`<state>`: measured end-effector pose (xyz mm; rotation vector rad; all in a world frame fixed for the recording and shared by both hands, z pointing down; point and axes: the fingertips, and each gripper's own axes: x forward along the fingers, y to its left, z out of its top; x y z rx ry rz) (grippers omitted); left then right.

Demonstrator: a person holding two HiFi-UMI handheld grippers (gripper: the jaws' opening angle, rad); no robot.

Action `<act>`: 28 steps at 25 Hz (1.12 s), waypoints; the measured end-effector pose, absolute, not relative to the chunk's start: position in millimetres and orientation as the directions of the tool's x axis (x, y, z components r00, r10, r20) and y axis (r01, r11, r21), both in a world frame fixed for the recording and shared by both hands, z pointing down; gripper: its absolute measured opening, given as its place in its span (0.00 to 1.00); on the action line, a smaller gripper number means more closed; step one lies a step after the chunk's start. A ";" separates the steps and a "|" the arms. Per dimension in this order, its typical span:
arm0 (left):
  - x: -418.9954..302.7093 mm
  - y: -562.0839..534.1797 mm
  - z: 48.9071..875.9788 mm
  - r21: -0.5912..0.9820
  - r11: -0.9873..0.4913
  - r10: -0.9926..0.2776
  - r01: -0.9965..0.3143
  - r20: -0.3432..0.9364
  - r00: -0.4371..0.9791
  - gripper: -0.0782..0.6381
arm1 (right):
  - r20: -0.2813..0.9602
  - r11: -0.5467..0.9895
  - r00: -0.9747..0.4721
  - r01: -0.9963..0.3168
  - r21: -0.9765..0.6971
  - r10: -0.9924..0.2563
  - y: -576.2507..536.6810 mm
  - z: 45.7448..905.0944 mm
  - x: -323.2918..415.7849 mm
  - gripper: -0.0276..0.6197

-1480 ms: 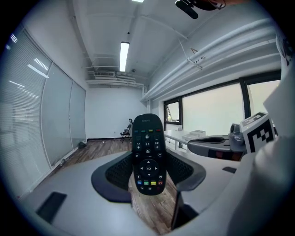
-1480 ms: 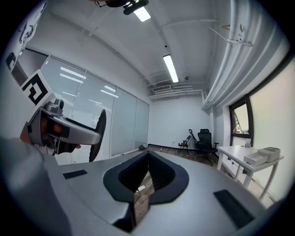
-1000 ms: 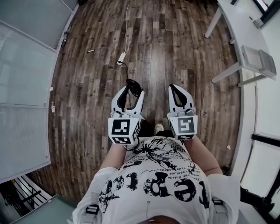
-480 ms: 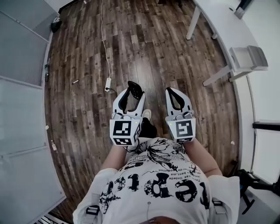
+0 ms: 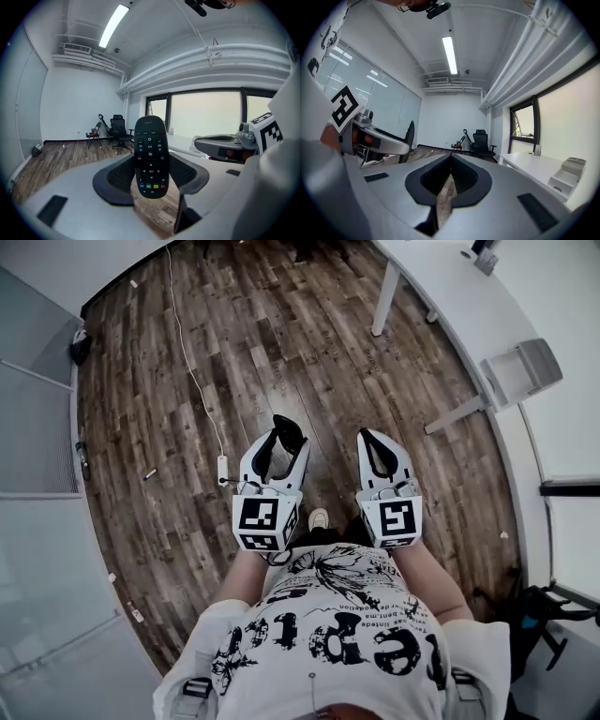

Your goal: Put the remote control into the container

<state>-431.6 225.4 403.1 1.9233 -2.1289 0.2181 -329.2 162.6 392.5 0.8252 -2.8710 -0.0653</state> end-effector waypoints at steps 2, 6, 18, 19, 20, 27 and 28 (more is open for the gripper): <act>-436.2 203.0 409.8 0.076 0.089 -0.949 -0.993 0.310 -0.061 0.43 | 0.143 0.836 -0.824 -0.541 0.091 -0.548 139.8 396.1 -330.1 0.05; -428.9 142.8 420.1 0.073 0.034 -0.944 -0.997 0.330 -0.008 0.43 | 0.157 0.800 -0.785 -0.592 0.092 -0.599 74.1 406.7 -318.3 0.05; -348.1 -53.5 403.2 0.025 -0.207 -0.931 -0.978 0.303 0.205 0.43 | 0.120 0.699 -0.690 -0.713 0.062 -0.714 -90.1 395.3 -255.0 0.05; -338.0 -68.5 402.6 0.029 -0.231 -0.925 -0.973 0.303 0.228 0.43 | 0.119 0.680 -0.671 -0.731 0.061 -0.732 -102.4 394.4 -243.7 0.05; -327.6 -82.2 402.3 0.033 -0.255 -0.919 -0.966 0.304 0.253 0.43 | 0.117 0.659 -0.650 -0.750 0.061 -0.751 -114.1 393.7 -231.8 0.05; -250.7 -153.3 402.8 0.036 -0.437 -0.847 -0.899 0.318 0.425 0.43 | 0.113 0.496 -0.490 -0.868 0.034 -0.864 -168.6 392.8 -147.2 0.05; -239.5 -161.7 403.2 0.036 -0.464 -0.834 -0.885 0.318 0.451 0.43 | 0.114 0.471 -0.465 -0.881 0.033 -0.878 -173.7 394.3 -136.1 0.05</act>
